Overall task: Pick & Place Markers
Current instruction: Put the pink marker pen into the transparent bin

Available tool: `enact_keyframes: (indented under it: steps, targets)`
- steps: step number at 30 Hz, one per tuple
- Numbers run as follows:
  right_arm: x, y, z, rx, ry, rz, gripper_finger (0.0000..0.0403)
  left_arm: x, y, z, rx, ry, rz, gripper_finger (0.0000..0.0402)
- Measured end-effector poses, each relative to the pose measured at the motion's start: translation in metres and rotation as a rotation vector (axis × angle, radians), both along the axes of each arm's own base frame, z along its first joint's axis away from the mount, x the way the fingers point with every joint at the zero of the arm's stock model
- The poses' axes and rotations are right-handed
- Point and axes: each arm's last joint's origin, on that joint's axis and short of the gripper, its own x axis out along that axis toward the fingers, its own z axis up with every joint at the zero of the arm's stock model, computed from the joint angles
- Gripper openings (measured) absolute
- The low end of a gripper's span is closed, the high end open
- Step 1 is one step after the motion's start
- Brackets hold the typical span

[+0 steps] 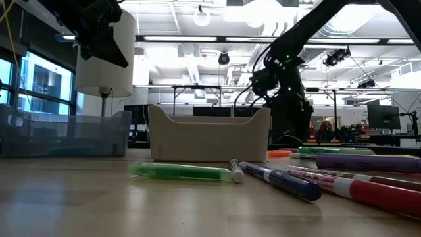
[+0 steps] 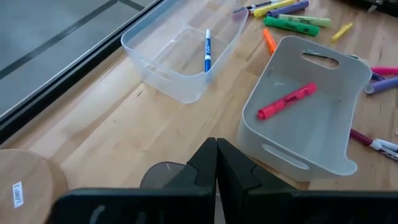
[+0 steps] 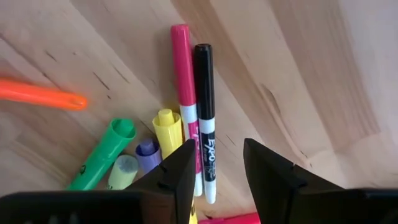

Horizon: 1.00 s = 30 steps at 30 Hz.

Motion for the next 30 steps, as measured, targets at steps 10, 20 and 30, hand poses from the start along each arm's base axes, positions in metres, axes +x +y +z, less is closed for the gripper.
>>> enact_keyframes:
  steps: [10,20,30]
  targets:
    - [0.003,-0.003,-0.010,0.002,0.013,0.001,0.0124,0.000,0.000,0.000,-0.030,-0.016,0.023,0.0001]
    - [0.006,-0.002,-0.010,-0.039,0.015,0.041,0.0124,0.000,0.000,0.000,-0.036,-0.020,0.027,0.0001]
    - [0.011,-0.003,-0.011,-0.053,-0.027,0.048,0.0124,0.000,0.000,0.000,-0.037,-0.020,0.027,0.0001]
